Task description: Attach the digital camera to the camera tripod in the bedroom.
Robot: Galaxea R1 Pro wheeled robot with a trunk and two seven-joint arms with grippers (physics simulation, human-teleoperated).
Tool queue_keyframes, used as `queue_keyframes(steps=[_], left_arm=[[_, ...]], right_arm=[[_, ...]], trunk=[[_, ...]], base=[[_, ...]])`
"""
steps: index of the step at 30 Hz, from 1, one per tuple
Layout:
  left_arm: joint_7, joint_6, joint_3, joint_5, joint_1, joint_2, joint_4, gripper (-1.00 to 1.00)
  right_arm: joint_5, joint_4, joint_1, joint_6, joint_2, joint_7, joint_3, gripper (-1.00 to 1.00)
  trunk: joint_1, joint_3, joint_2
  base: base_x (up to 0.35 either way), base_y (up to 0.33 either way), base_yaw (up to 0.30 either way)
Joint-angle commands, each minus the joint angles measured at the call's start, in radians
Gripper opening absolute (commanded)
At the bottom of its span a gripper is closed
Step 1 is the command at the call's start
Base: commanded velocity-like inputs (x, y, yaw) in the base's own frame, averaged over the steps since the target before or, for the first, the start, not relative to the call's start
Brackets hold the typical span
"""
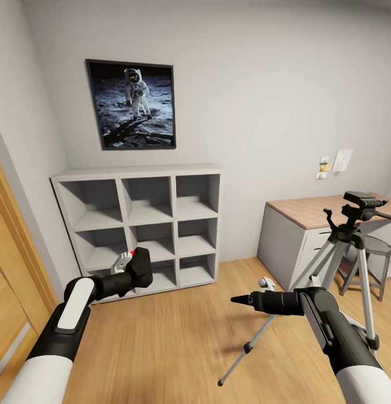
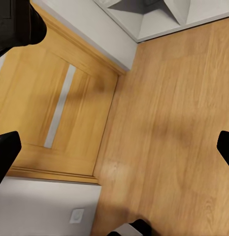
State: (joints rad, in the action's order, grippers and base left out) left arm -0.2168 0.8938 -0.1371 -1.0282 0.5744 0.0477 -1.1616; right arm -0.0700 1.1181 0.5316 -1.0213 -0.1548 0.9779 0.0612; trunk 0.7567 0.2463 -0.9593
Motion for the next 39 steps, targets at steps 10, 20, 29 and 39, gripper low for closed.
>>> queue_keyframes(steps=[10,20,29,39], left_arm=[[-0.007,0.005,-0.001,-0.011,0.001,0.001,0.000,-1.00],[-0.006,0.004,-0.003,-0.010,0.001,0.001,0.008,-1.00],[-0.020,-0.087,0.000,0.001,0.001,0.005,0.084,-1.00],[-0.091,-0.202,0.019,0.046,0.001,0.029,0.664,-1.00]], right_arm=[[-0.007,0.006,0.001,-0.008,0.000,-0.002,0.001,1.00],[-0.005,0.008,0.001,0.000,0.000,-0.003,0.002,1.00],[0.001,-0.074,0.001,0.009,-0.053,-0.012,0.023,1.00],[0.187,-0.447,0.001,0.095,-0.108,-0.117,0.029,1.00]], trunk=[[-0.038,-0.030,0.069],[-0.077,-0.061,0.139],[-0.111,-0.090,0.202],[-0.149,-0.121,0.272]], base=[[0.000,0.000,0.000],[0.000,0.000,0.000],[0.000,0.000,0.000],[0.000,0.000,-0.016]])
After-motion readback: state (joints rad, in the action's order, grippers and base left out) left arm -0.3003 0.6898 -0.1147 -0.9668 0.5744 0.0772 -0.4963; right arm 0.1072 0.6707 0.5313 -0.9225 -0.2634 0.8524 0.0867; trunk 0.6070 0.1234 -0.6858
